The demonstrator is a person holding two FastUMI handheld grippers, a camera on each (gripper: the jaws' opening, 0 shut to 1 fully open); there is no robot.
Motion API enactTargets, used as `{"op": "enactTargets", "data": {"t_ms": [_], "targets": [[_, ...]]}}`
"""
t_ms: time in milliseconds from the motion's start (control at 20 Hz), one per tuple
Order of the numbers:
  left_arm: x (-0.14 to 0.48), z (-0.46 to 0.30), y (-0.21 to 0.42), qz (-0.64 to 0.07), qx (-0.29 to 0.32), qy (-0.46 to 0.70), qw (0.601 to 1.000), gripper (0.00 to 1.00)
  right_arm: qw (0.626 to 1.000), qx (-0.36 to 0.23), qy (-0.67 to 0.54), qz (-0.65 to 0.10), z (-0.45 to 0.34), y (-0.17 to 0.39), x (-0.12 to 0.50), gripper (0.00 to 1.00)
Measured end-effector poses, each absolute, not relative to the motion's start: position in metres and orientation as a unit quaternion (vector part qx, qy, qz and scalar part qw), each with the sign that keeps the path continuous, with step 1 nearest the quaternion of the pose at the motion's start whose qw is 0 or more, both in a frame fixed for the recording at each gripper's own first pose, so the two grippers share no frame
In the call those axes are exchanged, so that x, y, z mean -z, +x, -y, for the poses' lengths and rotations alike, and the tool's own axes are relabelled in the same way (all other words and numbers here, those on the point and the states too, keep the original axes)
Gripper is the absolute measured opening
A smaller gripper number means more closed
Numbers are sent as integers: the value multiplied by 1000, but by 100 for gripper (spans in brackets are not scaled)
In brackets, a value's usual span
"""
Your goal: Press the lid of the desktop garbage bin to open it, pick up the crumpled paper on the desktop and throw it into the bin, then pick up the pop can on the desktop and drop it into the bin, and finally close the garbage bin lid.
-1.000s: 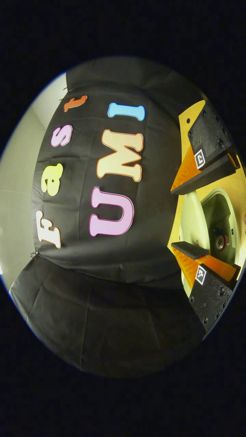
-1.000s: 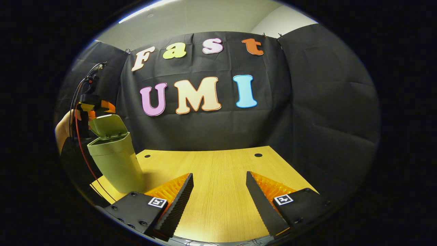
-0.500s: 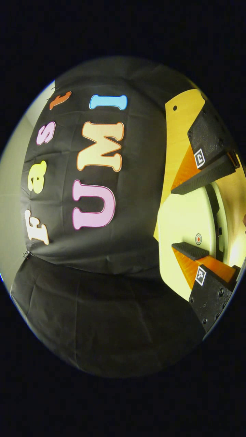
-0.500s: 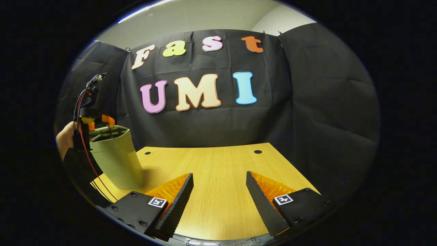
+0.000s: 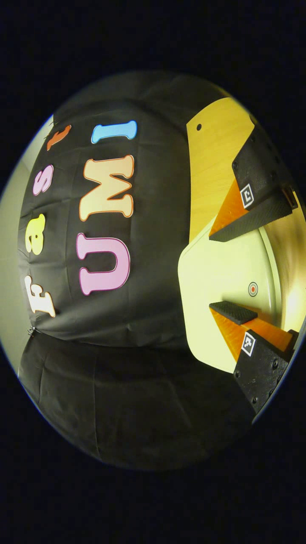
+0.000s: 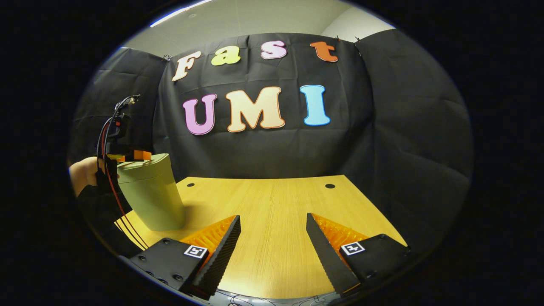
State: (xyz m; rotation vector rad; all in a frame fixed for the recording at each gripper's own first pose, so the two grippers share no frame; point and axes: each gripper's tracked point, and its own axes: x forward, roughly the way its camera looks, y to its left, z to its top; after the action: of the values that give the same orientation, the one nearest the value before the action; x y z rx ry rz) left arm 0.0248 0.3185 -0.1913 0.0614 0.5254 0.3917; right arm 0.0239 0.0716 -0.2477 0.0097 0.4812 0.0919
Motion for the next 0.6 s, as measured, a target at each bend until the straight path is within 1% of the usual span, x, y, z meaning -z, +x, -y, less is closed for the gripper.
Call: {"op": "enactTargets", "data": {"t_ms": [50, 150, 400, 600], "targets": [[191, -316, 28, -243, -178, 36, 953, 91, 970, -48, 15, -238, -72, 24, 247, 98], [190, -312, 27, -223, -153, 26, 962, 91, 970, -46, 31, -236, -68, 31, 245, 98], [195, -314, 25, -263, -135, 59, 953, 91, 974, -42, 33, -219, -54, 43, 230, 98], [197, -312, 19, -256, -138, 81, 954, 90, 975, -45, 54, -212, -51, 47, 227, 98]]}}
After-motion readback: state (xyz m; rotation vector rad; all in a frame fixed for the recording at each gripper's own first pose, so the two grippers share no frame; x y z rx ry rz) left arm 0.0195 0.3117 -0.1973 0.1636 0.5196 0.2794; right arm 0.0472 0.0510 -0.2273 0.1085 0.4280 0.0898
